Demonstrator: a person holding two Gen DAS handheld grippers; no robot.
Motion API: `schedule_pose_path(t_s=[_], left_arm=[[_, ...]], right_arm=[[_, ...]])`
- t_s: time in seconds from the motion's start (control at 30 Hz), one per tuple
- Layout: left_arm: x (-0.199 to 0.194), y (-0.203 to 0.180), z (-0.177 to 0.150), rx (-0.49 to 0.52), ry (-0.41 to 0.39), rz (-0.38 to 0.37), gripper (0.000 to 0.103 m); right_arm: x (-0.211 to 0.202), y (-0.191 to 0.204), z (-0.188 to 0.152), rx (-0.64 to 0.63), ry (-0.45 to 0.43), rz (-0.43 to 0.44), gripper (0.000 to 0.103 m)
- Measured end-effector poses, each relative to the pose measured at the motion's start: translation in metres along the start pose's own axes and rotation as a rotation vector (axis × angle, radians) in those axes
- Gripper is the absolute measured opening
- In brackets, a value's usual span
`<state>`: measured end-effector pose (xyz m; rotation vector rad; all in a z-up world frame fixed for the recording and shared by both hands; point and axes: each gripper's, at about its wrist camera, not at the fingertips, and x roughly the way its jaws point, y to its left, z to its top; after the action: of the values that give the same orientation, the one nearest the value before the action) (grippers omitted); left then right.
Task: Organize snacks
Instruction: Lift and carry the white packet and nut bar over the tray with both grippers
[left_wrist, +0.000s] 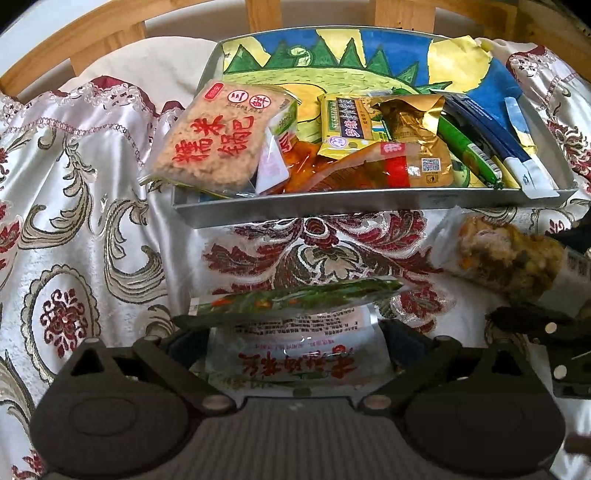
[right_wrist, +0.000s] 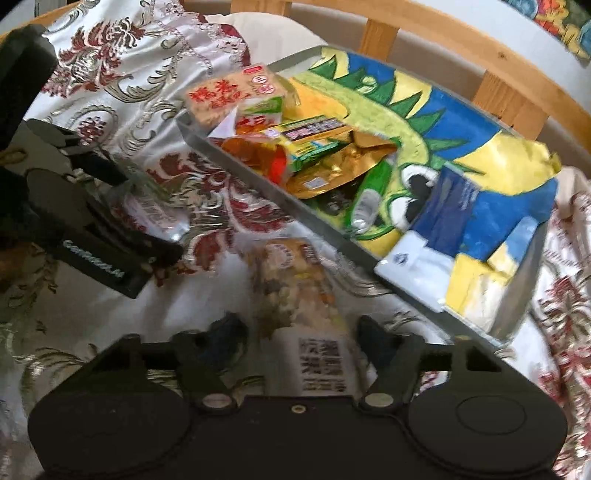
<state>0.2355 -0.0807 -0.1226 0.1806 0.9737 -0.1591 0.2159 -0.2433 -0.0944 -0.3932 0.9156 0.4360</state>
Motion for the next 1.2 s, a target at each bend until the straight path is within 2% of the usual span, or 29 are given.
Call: schedule_pose_path(t_s=[0.07, 0.17, 0.73, 1.03, 1.2], left_arm=[[-0.002, 0.001, 0.002, -0.007, -0.002, 0.0, 0.099], [-0.001, 0.0, 0.002, -0.005, 0.004, 0.001, 0.099], [-0.007, 0.007, 0.005, -0.076, -0.023, -0.003, 0.098], [-0.02, 0.012, 0.012, -0.131, -0.077, -0.002, 0.098], [-0.035, 0.014, 0.02, -0.144, -0.12, -0.005, 0.098]], right_arm=[[-0.004, 0.005, 0.001, -0.024, -0.012, 0.001, 0.048], [-0.005, 0.014, 0.002, -0.062, -0.018, 0.006, 0.045], [-0.007, 0.03, 0.004, -0.132, -0.06, -0.029, 0.043], [-0.013, 0.034, 0.004, -0.158, -0.083, -0.036, 0.043], [-0.025, 0.041, 0.006, -0.18, -0.131, -0.049, 0.043]])
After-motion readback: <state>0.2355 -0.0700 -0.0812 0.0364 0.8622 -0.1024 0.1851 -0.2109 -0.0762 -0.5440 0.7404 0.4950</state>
